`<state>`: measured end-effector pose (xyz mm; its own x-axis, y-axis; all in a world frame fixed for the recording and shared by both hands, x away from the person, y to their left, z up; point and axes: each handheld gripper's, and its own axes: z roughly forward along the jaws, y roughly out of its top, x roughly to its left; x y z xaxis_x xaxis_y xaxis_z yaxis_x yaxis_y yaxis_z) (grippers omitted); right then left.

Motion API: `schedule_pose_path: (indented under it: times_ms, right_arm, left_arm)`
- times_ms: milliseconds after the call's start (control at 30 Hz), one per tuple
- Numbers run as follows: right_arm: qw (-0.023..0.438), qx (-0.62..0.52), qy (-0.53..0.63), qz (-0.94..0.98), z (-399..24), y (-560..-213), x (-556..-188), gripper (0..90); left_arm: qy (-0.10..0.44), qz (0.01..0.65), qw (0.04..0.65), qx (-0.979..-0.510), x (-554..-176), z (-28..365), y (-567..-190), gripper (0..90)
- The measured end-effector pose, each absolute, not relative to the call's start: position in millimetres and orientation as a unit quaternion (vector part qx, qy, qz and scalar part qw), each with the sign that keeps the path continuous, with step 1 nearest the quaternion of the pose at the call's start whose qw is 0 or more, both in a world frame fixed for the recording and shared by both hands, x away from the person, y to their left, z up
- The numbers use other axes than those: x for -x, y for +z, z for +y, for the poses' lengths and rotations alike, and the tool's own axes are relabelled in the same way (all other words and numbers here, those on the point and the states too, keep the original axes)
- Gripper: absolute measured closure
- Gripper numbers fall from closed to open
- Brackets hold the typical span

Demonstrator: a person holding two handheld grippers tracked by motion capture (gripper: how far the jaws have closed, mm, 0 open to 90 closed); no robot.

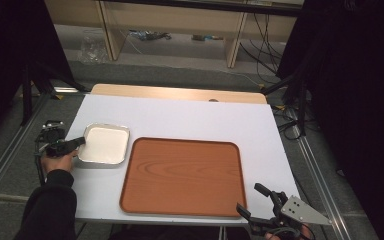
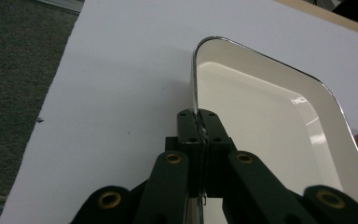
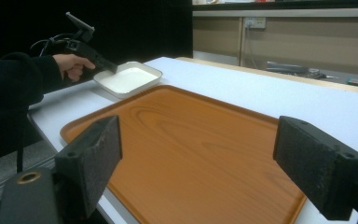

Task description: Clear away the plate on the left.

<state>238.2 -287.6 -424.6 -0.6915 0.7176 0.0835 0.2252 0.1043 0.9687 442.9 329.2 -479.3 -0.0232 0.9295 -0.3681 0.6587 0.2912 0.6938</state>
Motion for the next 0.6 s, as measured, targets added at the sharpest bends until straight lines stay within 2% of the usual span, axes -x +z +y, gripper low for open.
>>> schedule_pose_path:
  times_ms: [67, 100, 167, 200, 600]
  right_arm:
    - [0.213, -0.331, 0.583, 0.711, -288, -425, -238, 16.4]
    - [0.211, -0.331, 0.582, 0.713, -288, -425, -238, 16.4]
    - [0.212, -0.331, 0.582, 0.712, -288, -425, -238, 16.4]
    - [0.208, -0.332, 0.58, 0.714, -288, -424, -238, 16.4]
    - [0.214, -0.331, 0.585, 0.709, -287, -425, -238, 16.4]
  left_arm:
    - [0.169, 0.694, 0.416, -0.563, -442, 331, -478, 88.4]
    - [0.172, 0.706, 0.423, -0.541, -443, 328, -477, 88.4]
    - [0.172, 0.702, 0.427, -0.543, -443, 330, -477, 88.4]
    - [0.165, 0.695, 0.421, -0.559, -440, 332, -475, 88.4]
    - [0.158, 0.675, 0.444, -0.567, -440, 327, -467, 88.4]
